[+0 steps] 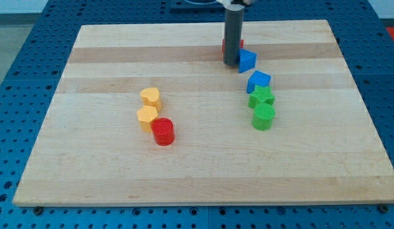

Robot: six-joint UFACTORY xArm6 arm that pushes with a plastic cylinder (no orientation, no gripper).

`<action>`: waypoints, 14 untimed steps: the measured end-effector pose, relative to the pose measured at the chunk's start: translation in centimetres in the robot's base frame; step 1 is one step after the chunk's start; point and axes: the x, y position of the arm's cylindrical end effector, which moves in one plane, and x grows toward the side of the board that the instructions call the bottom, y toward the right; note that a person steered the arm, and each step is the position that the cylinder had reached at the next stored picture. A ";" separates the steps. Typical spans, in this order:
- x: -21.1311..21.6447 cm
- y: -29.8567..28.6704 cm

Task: Move the blue triangle closer to the blue cube

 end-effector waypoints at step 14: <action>-1.4 7.2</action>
